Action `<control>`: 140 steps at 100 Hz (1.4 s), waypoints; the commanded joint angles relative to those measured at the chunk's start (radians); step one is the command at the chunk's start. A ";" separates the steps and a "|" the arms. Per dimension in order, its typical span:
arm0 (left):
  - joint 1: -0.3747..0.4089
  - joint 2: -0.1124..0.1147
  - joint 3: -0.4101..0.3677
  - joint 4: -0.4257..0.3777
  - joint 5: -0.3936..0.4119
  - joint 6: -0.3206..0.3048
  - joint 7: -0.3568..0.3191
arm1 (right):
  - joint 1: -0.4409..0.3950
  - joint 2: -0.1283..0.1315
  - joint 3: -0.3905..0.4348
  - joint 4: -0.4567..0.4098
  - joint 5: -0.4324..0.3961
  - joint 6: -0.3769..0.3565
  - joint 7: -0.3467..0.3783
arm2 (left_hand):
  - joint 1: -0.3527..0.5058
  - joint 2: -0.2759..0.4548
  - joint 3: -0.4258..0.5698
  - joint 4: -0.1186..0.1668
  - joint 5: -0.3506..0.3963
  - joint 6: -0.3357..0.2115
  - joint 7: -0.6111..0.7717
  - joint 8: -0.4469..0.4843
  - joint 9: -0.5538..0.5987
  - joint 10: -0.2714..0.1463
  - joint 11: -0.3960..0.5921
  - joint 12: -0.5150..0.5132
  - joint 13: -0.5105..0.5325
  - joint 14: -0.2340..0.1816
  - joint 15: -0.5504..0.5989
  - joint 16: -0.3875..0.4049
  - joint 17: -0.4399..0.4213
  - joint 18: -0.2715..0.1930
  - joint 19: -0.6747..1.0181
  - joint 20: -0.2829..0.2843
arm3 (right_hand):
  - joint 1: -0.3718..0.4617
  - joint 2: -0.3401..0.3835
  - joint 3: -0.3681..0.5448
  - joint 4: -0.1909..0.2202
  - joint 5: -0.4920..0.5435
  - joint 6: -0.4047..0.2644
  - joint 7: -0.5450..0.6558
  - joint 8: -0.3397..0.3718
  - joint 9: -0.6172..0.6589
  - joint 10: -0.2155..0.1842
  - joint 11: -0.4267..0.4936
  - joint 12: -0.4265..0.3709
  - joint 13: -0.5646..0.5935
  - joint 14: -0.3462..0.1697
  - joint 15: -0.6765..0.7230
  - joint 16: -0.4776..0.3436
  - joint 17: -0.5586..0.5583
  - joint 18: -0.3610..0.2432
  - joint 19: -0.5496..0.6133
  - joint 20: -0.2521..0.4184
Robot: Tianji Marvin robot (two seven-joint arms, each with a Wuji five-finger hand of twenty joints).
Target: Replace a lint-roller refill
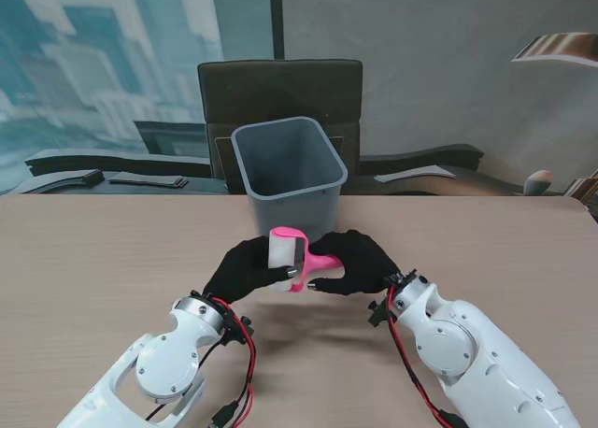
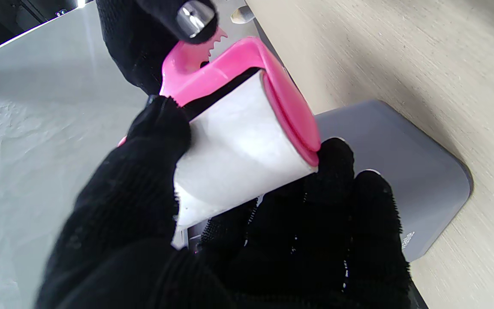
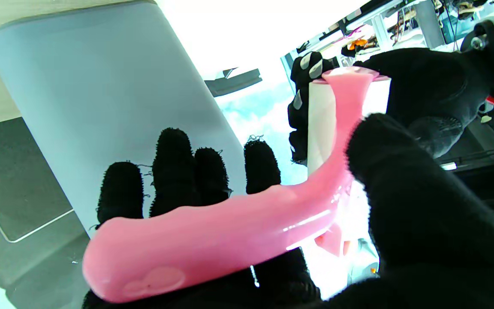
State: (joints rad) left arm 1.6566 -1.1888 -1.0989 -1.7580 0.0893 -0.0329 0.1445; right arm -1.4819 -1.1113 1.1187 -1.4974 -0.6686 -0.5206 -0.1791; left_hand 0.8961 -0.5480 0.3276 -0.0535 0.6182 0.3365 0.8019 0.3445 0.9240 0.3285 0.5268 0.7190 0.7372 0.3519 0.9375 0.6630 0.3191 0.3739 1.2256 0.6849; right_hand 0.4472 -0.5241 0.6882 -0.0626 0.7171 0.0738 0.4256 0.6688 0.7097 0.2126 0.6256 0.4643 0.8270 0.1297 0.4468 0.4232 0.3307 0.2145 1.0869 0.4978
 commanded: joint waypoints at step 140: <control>-0.002 0.004 0.023 0.008 0.024 -0.041 -0.018 | 0.041 -0.106 -0.125 0.063 0.043 0.080 -0.357 | 0.203 0.135 0.248 0.158 0.016 -0.250 0.222 0.107 0.062 -0.086 0.113 0.081 0.023 -0.037 0.061 0.025 -0.018 -0.060 0.036 -0.006 | 0.386 0.061 0.437 0.032 0.091 -0.018 0.433 0.000 0.327 0.066 0.199 0.030 0.344 0.042 0.307 0.062 0.325 0.091 0.269 0.007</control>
State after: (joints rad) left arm 1.6533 -1.1819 -1.0825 -1.7413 0.1179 -0.0746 0.1447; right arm -1.4421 -1.2075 0.9947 -1.4365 -0.6209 -0.4484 -0.5433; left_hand 0.8961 -0.5359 0.3290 -0.0432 0.5958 0.3558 0.8076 0.3780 0.9240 0.3224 0.5273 0.7199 0.7372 0.3468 0.9508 0.6638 0.3128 0.3723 1.2257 0.6847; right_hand 0.6853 -0.4029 0.8684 -0.0211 0.7812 0.1613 0.8130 0.6457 1.0046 0.2787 0.7994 0.4819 1.1288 0.2145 0.7187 0.4701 0.6115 0.3342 1.2329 0.4906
